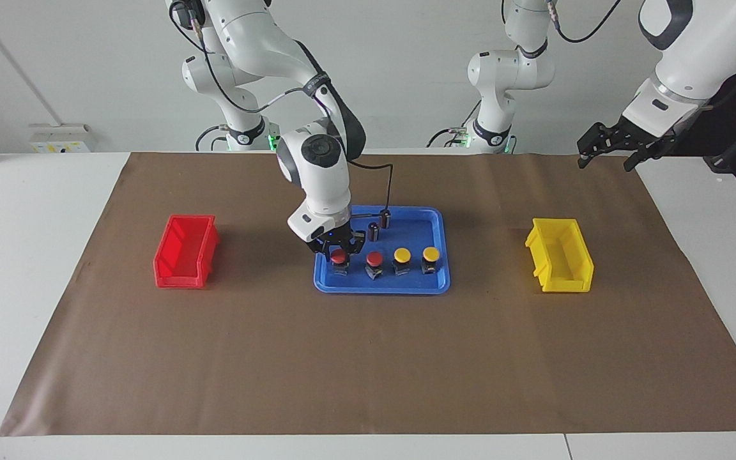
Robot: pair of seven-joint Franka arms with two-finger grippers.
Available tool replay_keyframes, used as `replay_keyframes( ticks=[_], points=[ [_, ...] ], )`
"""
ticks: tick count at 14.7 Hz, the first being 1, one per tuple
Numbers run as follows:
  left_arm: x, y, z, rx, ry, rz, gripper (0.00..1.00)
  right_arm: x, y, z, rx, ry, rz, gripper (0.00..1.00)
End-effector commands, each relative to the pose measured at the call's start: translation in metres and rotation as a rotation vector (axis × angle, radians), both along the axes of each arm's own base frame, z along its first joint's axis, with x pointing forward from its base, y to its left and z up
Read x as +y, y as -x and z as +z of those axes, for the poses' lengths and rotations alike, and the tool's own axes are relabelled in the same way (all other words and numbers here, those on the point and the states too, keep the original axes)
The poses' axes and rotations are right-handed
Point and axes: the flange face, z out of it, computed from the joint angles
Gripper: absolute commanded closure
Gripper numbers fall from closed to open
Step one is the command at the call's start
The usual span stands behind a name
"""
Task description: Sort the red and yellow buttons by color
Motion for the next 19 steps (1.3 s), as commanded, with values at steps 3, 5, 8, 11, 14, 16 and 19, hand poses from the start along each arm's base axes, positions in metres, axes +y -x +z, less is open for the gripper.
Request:
replay_keyframes(
  ticks=[3, 5, 8, 11, 14, 16, 19],
  points=[
    [0.003, 0.003, -0.001, 0.010, -0.024, 0.008, 0.00, -0.042, -0.046, 0.094, 0.048, 0.028, 0.033, 0.80],
    [-0.001, 0.005, 0.002, 0.009, -0.024, 0.004, 0.00, -0.112, -0.044, 0.144, 0.058, 0.031, 0.114, 0.80],
    [-0.029, 0.012, -0.019, -0.078, -0.016, -0.040, 0.00, -0.231, -0.016, 0.154, 0.115, 0.038, 0.206, 0.80],
    [-0.135, 0.026, -0.078, -0.175, 0.002, 0.016, 0.00, -0.311, 0.010, 0.129, 0.108, 0.035, 0.249, 0.80],
    [-0.236, 0.021, -0.146, -0.170, 0.006, 0.052, 0.00, -0.348, 0.037, 0.094, 0.065, 0.044, 0.267, 0.80],
    [-0.287, 0.021, -0.186, -0.186, -0.021, 0.091, 0.00, -0.355, 0.045, 0.082, 0.040, 0.051, 0.267, 0.80],
    [-0.307, 0.016, -0.219, -0.198, -0.021, 0.105, 0.11, -0.359, 0.054, 0.057, 0.011, 0.059, 0.265, 0.80]
  ],
)
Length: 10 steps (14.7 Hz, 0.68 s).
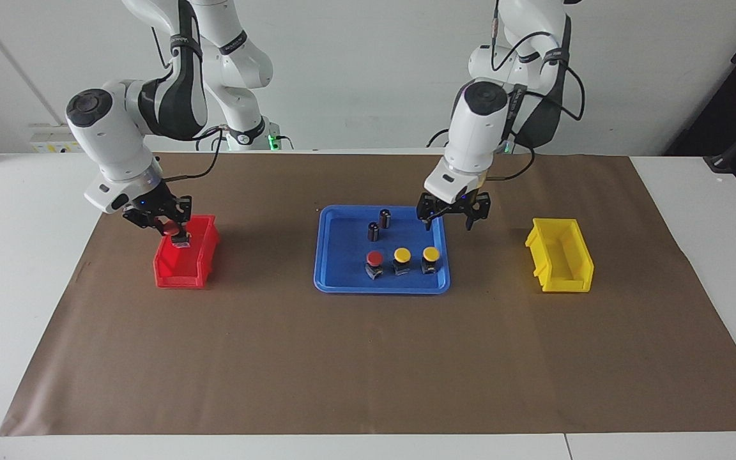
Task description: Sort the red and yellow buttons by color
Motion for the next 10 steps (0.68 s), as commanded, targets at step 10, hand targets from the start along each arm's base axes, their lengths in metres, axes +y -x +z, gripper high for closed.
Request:
replay_keyframes(
  ticks=[10],
  points=[
    [0.007, -0.015, -0.029, -0.025, -0.012, 0.026, 0.30, -0.004, 0.042, -0.065, -0.020, -0.007, -0.001, 0.79]
  ],
)
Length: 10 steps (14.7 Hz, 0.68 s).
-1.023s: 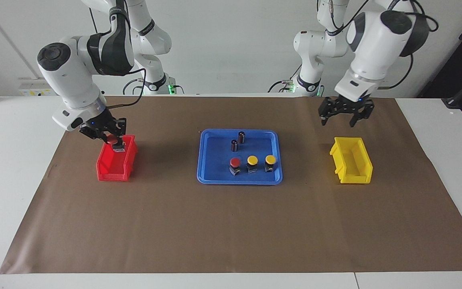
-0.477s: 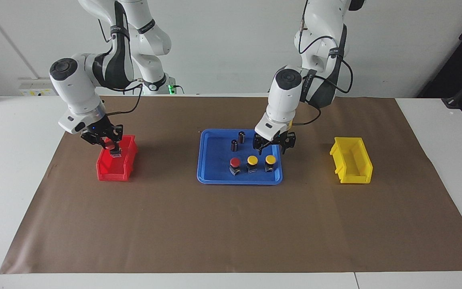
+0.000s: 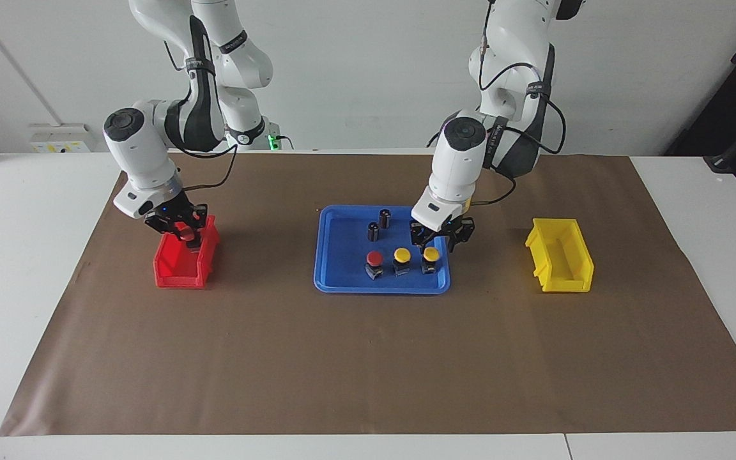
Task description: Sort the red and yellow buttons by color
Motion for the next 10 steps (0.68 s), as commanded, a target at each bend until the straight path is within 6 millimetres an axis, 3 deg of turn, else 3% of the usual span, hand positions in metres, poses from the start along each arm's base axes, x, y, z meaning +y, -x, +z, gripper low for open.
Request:
replay_keyframes(
  ticks=[1, 3, 5, 7, 8, 9, 10],
  points=[
    [-0.001, 0.000, -0.017, -0.017, -0.015, -0.002, 0.30, -0.003, 0.010, -0.002, -0.012, -0.006, 0.003, 0.74],
    [-0.005, 0.000, -0.024, -0.020, -0.011, -0.005, 0.30, -0.005, 0.011, -0.003, -0.010, -0.006, 0.008, 0.54],
    [-0.006, -0.001, -0.027, -0.017, -0.008, -0.001, 0.32, -0.004, 0.008, 0.002, -0.001, -0.006, 0.011, 0.52],
    [-0.007, -0.002, -0.034, -0.016, -0.007, 0.000, 0.35, -0.004, -0.011, 0.026, 0.039, -0.012, 0.012, 0.37],
    [-0.007, -0.002, -0.035, -0.015, -0.008, 0.000, 0.41, -0.001, -0.023, 0.045, 0.056, -0.013, 0.017, 0.34],
    [-0.007, -0.002, -0.035, -0.010, -0.010, 0.022, 0.75, 0.012, -0.037, 0.067, 0.066, -0.014, 0.038, 0.27],
    [-0.007, -0.001, -0.036, -0.007, -0.010, 0.049, 0.91, 0.020, -0.049, 0.088, 0.066, -0.015, 0.052, 0.22]
  ],
)
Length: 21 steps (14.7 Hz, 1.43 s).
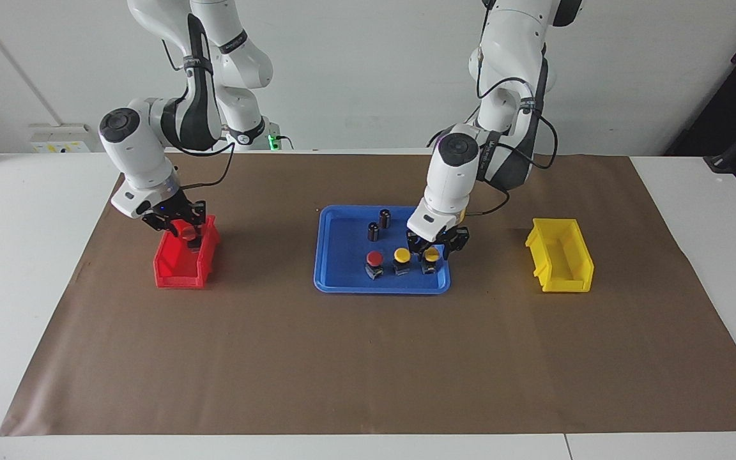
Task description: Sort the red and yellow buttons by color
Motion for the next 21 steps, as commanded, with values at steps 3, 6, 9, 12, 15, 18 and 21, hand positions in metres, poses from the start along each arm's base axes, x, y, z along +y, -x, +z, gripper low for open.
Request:
replay_keyframes(
  ticks=[3, 6, 9, 12, 15, 18, 21],
  points=[
    [-0.009, 0.004, 0.012, 0.011, -0.021, 0.064, 0.98, 0.051, -0.062, 0.080, 0.016, -0.015, 0.000, 0.10],
    [0.003, -0.008, 0.073, 0.067, -0.047, 0.080, 0.99, 0.116, -0.082, 0.106, -0.017, -0.017, -0.056, 0.04],
    [0.061, -0.024, 0.103, 0.095, -0.058, 0.034, 0.99, 0.176, -0.087, 0.111, -0.060, -0.031, -0.155, 0.04],
    [0.139, -0.047, 0.113, 0.139, -0.067, -0.052, 0.98, 0.267, -0.102, 0.104, -0.071, -0.077, -0.248, 0.04],
    [0.219, -0.061, 0.130, 0.147, -0.051, -0.127, 0.98, 0.382, -0.108, 0.062, -0.067, -0.060, -0.294, 0.04],
    [0.282, -0.066, 0.133, 0.155, -0.039, -0.181, 0.98, 0.429, -0.106, 0.028, -0.150, -0.062, -0.314, 0.04],
    [0.300, -0.048, 0.111, 0.154, -0.033, -0.213, 0.98, 0.445, -0.088, -0.009, -0.137, -0.053, -0.279, 0.04]
  ],
)
